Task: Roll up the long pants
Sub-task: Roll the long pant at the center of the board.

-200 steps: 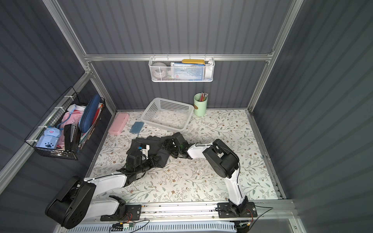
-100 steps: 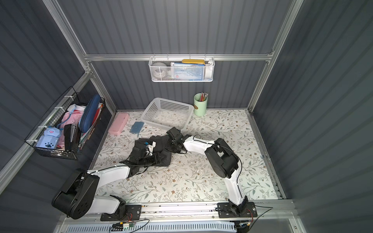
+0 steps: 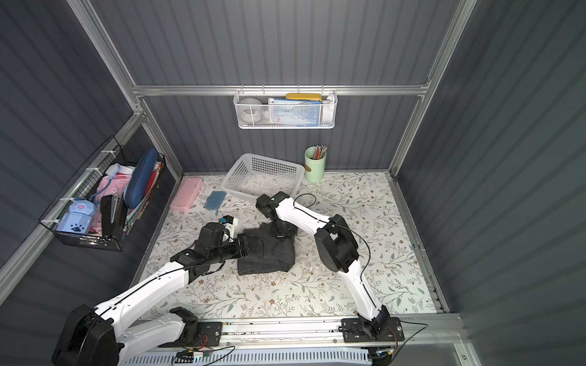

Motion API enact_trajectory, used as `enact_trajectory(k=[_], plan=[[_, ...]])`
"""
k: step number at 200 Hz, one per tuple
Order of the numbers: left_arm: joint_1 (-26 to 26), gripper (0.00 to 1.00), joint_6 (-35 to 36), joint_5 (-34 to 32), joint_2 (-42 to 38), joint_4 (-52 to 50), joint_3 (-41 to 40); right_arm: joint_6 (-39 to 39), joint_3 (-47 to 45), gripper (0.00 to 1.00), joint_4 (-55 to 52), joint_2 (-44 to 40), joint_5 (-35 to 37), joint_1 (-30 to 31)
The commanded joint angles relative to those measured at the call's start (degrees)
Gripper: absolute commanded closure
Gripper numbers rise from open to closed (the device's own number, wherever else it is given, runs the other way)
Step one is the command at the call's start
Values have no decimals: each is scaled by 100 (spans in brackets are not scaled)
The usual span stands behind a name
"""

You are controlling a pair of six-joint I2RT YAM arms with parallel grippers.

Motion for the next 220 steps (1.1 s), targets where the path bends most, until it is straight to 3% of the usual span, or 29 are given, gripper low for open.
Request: enact_trajectory(k=[1, 37, 56, 64, 68, 72, 96, 175, 194, 211, 220], plan=[[-717, 39, 1062, -1409, -16, -723, 245, 1177, 710, 85, -1076, 340, -215, 74], [-1505, 35, 1832, -2088, -464, -413, -3, 1932, 2351, 81, -1909, 1256, -917, 66], [-1624, 32, 2001, -1827, -571, -87, -166, 1999, 3074, 81, -2280, 1711, -1048, 106], [-1646, 31, 2020, -1679, -569, 23, -232, 2022, 3113, 81, -2217, 1778, -1089, 119], [-1648, 23, 2018, -1628, -542, 57, -237, 2076, 3102, 81, -2223, 1789, -1120, 127], [-1659, 22, 2005, -1633, -502, 49, -224, 2110, 3082, 81, -2210, 1788, -1128, 132], [-1756, 25, 1841, -1823, -97, -240, -48, 2163, 2967, 81, -2068, 1780, -1184, 138], [-2130, 20, 1767, -2661, 1318, 196, 157, 2175, 2744, 82, -1749, 1504, -1511, 172], [-2131, 30, 1685, -2681, 1528, 377, 118, 2144, 2710, 82, -1654, 1439, -1572, 181], [-2137, 48, 1494, -2638, 1591, 541, 70, 2100, 2679, 80, -1604, 1365, -1626, 181], [-2135, 63, 1369, -2622, 1604, 571, 55, 2057, 2642, 74, -1554, 1324, -1663, 181]])
